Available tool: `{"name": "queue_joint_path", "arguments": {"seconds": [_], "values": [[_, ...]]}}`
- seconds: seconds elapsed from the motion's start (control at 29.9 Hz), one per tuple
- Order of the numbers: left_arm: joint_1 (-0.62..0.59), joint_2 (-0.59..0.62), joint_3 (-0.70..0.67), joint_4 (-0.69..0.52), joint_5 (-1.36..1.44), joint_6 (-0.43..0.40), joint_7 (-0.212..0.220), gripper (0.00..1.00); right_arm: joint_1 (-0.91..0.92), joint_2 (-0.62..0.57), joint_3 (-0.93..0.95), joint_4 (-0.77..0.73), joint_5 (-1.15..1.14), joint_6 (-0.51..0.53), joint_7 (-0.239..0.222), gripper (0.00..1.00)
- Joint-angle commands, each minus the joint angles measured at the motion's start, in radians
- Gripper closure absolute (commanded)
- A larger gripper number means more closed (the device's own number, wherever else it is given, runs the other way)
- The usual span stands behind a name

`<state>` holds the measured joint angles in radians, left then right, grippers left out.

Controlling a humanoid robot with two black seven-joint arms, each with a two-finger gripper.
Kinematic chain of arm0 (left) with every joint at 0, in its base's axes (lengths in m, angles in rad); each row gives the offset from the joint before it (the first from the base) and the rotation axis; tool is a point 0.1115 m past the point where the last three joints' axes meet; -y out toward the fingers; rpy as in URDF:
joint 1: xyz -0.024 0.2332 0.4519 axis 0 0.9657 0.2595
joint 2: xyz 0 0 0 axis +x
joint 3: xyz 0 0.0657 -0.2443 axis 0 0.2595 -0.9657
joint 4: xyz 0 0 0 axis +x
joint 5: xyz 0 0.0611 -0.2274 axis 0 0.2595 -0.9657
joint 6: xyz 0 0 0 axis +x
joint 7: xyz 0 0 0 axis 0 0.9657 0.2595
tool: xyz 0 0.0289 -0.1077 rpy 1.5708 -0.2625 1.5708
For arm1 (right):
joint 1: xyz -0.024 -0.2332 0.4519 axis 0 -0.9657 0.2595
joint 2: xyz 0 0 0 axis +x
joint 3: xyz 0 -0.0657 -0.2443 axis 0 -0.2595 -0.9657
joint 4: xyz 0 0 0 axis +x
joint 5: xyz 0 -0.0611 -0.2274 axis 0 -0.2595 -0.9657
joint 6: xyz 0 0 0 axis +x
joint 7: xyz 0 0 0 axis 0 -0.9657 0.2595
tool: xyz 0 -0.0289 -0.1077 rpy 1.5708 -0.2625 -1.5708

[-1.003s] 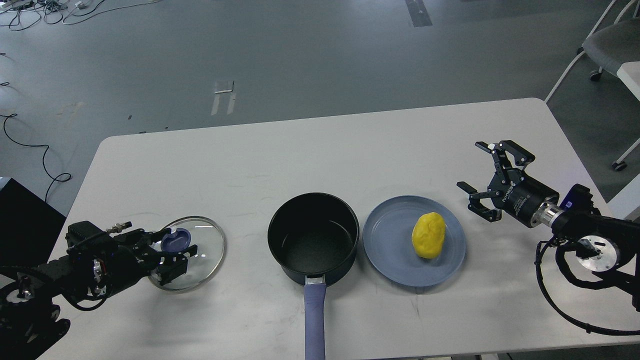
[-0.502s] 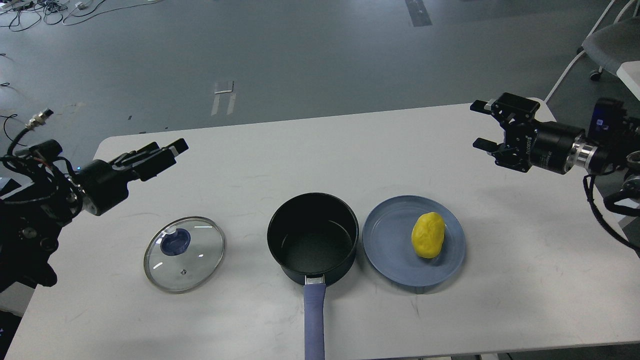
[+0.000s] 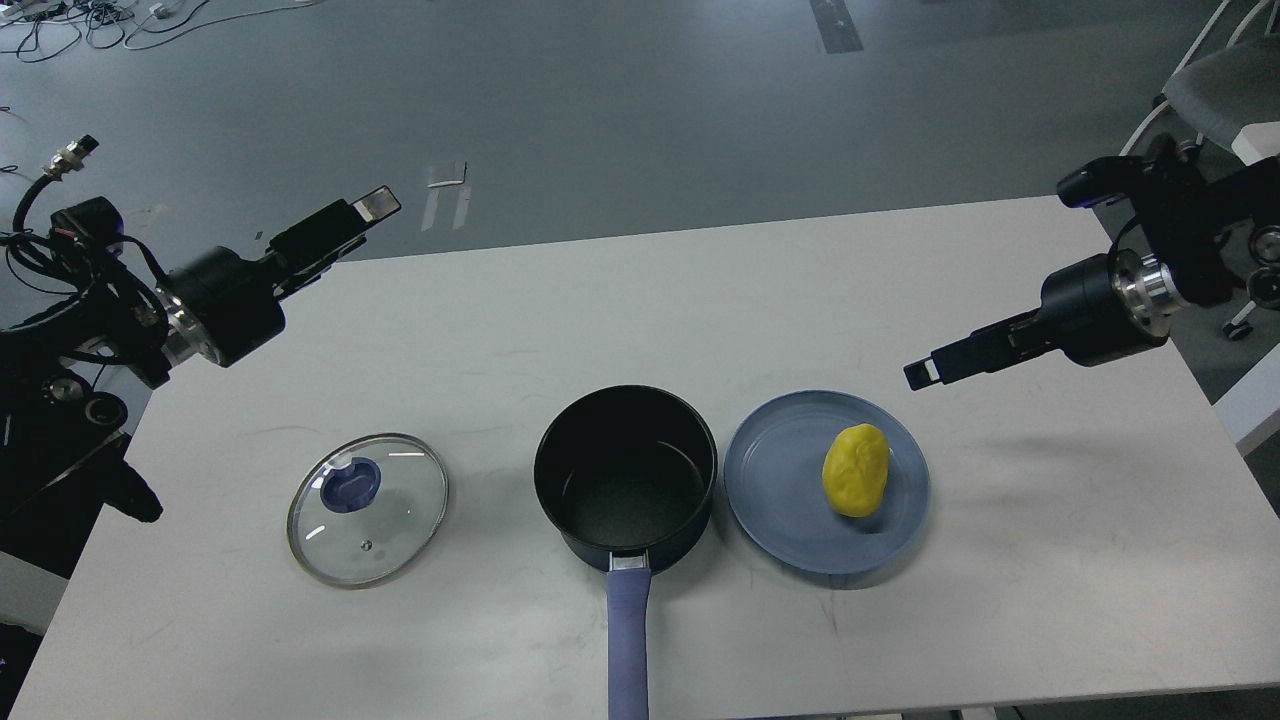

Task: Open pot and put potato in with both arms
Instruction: 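Lower the right gripper onto the yellow potato on the blue plate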

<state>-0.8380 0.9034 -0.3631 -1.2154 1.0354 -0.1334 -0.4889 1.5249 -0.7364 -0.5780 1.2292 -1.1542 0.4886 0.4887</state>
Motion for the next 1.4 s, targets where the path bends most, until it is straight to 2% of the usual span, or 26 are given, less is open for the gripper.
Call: {"name": "queue_joint_path", "arguments": {"seconds": [0.0, 0.17, 0.43, 0.6, 1.37], "values": [[0.002, -0.003, -0.004, -0.001, 0.002, 0.0, 0.0, 0.02, 0.064, 0.09, -0.124, 0.0, 0.005, 0.0, 0.0, 0.0], [0.002, -0.021, -0.005, -0.003, 0.002, 0.0, 0.0, 0.02, 0.069, 0.167, -0.194, -0.028, 0.033, 0.0, 0.0, 0.0], [0.004, -0.021, -0.007, -0.01, 0.002, 0.0, 0.0, 0.02, 0.066, 0.314, -0.253, -0.129, 0.26, 0.0, 0.0, 0.0], [0.005, -0.014, -0.007, -0.01, 0.0, 0.0, 0.0, 0.02, 0.064, 0.383, -0.307, -0.149, 0.278, 0.0, 0.0, 0.0], [0.011, 0.011, -0.007, -0.018, 0.0, 0.0, 0.0, 0.02, 0.037, 0.479, -0.367, -0.214, 0.317, 0.0, 0.0, 0.0]]}}
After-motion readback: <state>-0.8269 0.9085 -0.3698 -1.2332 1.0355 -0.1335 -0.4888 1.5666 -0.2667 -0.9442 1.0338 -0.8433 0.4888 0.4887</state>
